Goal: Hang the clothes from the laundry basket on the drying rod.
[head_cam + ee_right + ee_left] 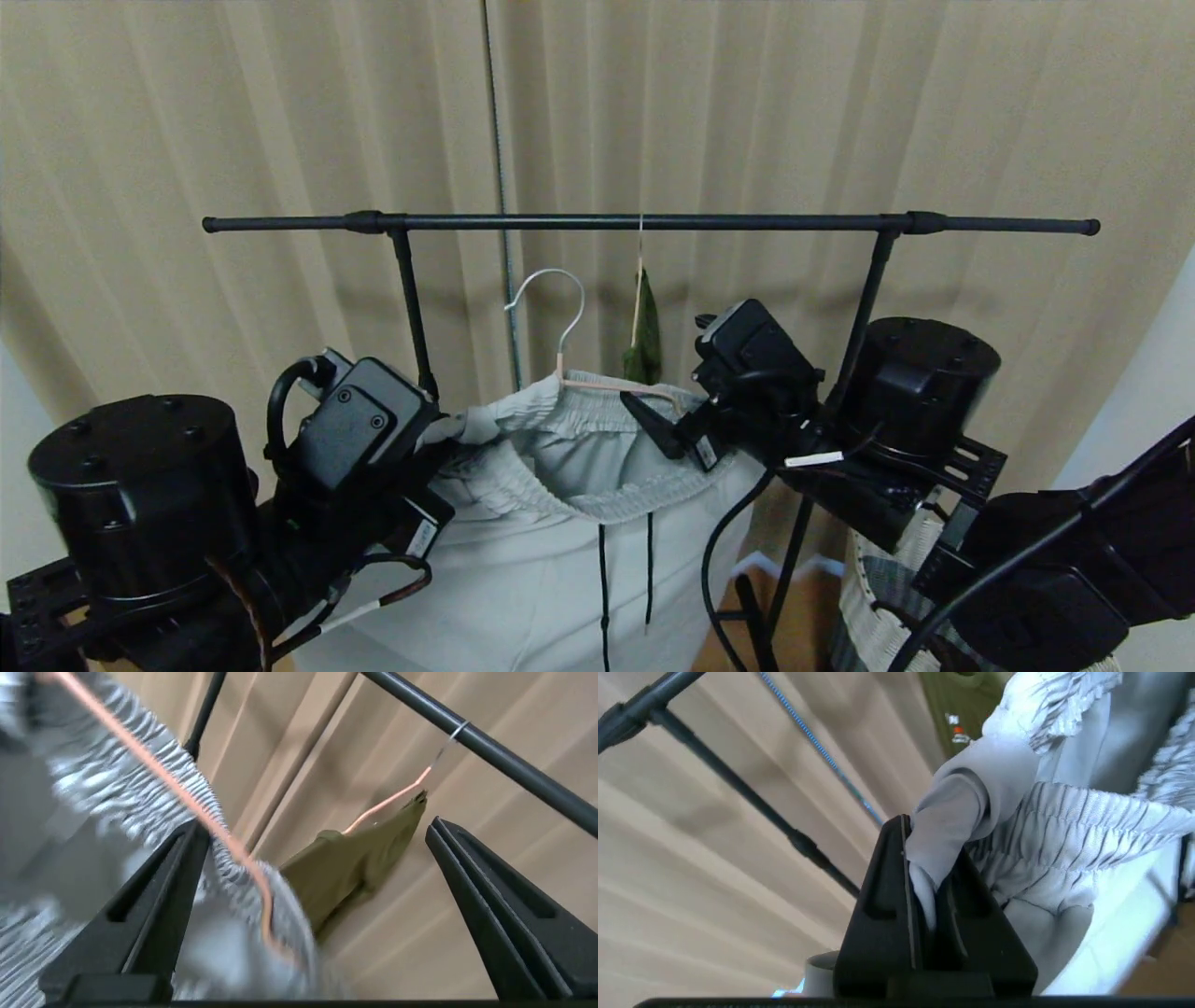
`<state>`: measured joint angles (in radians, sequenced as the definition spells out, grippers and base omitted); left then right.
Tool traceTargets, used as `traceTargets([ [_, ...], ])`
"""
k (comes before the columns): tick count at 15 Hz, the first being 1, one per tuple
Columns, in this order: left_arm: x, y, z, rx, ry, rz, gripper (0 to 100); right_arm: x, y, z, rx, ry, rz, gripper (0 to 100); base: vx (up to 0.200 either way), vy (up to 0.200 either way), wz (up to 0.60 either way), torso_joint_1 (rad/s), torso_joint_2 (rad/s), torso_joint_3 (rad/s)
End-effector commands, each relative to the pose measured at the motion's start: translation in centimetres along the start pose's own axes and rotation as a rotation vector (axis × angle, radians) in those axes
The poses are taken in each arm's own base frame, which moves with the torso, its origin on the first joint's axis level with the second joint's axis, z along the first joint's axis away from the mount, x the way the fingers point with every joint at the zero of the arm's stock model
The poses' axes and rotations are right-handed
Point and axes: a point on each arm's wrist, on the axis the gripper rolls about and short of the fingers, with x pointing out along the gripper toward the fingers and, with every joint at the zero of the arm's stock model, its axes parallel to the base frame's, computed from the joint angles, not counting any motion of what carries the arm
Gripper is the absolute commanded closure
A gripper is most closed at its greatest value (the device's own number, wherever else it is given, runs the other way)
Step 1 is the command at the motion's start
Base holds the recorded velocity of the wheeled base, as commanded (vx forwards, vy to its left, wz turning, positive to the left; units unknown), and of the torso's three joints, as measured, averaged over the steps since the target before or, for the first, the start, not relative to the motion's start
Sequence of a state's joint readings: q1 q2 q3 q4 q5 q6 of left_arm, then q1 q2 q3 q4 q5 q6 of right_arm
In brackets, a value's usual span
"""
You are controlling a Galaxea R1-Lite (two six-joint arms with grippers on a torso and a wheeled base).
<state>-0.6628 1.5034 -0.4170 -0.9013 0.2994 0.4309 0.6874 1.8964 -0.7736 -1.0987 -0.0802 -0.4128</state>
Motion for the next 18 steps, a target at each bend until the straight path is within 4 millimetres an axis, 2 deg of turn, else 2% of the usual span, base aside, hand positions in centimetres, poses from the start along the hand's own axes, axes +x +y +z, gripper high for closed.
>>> traceTargets([
  [1,-0.23,-0.31,0.21,-0.001,-0.021,-0.012,100,1.03,0.42,-0.64,-0.003,0.012,0.007,0,0.0,0.0,0.0,0.0,0.0,0.0],
  [8,-0.56,-0.3,0.27,-0.004,-0.064,-0.024,100,0.91,0.54,-0.8,-0.003,0.018,0.01,0,0.0,0.0,0.0,0.0,0.0,0.0],
  [9,-0.61,-0.23,0.32,-0.006,-0.067,-0.021,100,0.89,0.52,-0.75,-0.003,0.016,0.011,100,0.0,0.0,0.0,0.0,0.0,0.0],
  [18,-0.9,-0.02,0.38,-0.007,-0.074,-0.016,100,0.62,0.46,-0.68,0.001,0.009,0.007,100,0.0,0.0,0.0,0.0,0.0,0.0],
])
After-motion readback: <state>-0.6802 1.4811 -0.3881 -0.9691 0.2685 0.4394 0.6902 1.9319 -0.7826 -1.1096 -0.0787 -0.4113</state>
